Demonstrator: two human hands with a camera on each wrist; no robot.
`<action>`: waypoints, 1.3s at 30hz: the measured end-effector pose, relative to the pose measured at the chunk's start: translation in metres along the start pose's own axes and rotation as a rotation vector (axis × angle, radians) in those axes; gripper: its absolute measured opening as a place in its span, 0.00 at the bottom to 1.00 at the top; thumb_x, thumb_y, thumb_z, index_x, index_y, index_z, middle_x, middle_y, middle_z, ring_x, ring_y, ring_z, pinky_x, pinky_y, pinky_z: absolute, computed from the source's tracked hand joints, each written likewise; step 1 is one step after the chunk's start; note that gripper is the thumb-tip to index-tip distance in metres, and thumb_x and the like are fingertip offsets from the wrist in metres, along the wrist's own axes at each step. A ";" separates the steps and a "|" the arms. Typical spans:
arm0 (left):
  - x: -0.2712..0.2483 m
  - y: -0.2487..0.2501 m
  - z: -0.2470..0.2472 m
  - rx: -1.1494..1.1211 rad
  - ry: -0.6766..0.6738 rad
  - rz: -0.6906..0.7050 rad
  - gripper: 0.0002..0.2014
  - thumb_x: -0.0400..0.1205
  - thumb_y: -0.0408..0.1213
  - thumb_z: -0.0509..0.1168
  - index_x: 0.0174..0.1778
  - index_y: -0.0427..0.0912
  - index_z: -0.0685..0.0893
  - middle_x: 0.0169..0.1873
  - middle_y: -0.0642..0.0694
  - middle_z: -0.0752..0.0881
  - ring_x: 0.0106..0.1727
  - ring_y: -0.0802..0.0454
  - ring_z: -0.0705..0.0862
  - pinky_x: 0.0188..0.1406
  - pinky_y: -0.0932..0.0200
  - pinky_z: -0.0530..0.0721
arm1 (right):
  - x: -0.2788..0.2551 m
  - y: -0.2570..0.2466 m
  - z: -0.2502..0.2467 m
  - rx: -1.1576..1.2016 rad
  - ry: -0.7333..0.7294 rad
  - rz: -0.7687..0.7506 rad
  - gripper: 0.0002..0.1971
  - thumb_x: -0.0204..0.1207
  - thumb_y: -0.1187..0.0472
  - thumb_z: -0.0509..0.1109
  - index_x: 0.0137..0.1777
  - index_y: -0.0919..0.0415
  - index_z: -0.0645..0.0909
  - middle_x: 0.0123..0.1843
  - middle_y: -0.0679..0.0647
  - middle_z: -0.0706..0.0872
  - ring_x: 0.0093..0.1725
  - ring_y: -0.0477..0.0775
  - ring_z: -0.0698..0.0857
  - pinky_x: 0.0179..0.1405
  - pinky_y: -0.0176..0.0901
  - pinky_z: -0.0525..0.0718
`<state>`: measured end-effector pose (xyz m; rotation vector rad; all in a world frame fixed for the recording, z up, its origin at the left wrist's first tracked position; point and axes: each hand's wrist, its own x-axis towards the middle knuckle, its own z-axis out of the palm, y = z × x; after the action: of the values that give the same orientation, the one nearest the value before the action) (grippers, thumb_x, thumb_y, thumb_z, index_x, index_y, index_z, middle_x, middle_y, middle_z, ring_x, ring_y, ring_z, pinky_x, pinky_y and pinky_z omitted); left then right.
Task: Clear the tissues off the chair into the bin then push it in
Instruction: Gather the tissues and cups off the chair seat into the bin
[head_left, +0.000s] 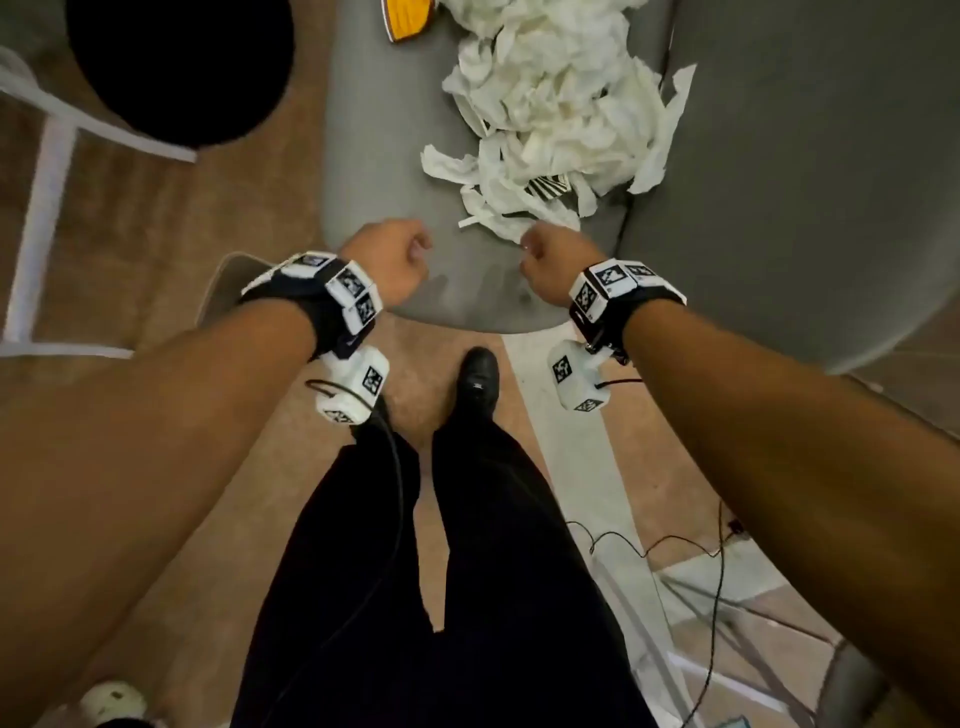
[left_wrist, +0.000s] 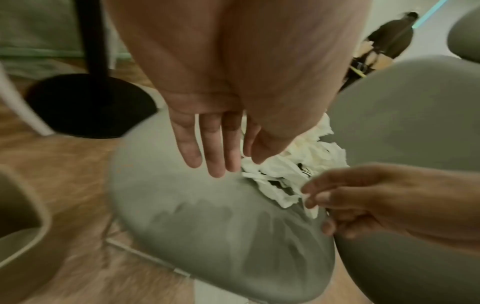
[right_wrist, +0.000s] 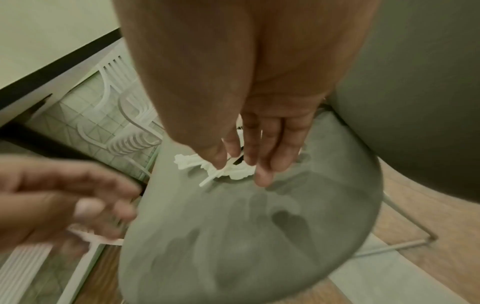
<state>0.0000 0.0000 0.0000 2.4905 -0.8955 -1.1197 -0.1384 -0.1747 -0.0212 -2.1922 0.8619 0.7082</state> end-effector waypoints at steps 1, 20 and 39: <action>0.018 0.009 0.006 0.024 -0.011 0.021 0.16 0.81 0.35 0.62 0.64 0.44 0.84 0.53 0.43 0.88 0.57 0.41 0.86 0.56 0.59 0.78 | 0.009 0.001 -0.003 0.001 0.017 0.009 0.21 0.79 0.60 0.65 0.72 0.61 0.76 0.67 0.61 0.83 0.67 0.64 0.81 0.64 0.47 0.77; 0.098 -0.025 0.032 0.235 0.061 0.244 0.14 0.81 0.41 0.56 0.47 0.34 0.80 0.53 0.34 0.76 0.55 0.35 0.77 0.51 0.45 0.79 | 0.069 0.006 -0.002 -0.048 0.113 -0.125 0.15 0.70 0.51 0.72 0.57 0.50 0.80 0.43 0.49 0.88 0.49 0.55 0.86 0.51 0.47 0.85; 0.059 -0.101 0.001 0.055 0.114 0.068 0.20 0.68 0.52 0.66 0.23 0.37 0.75 0.21 0.39 0.80 0.27 0.37 0.80 0.21 0.52 0.73 | 0.111 -0.075 0.010 -0.551 -0.032 -0.347 0.40 0.70 0.69 0.72 0.79 0.43 0.65 0.77 0.53 0.71 0.66 0.65 0.83 0.48 0.53 0.83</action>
<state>0.0730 0.0404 -0.0822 2.5187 -0.9825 -0.9337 -0.0152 -0.1669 -0.0745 -2.7091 0.2629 0.8733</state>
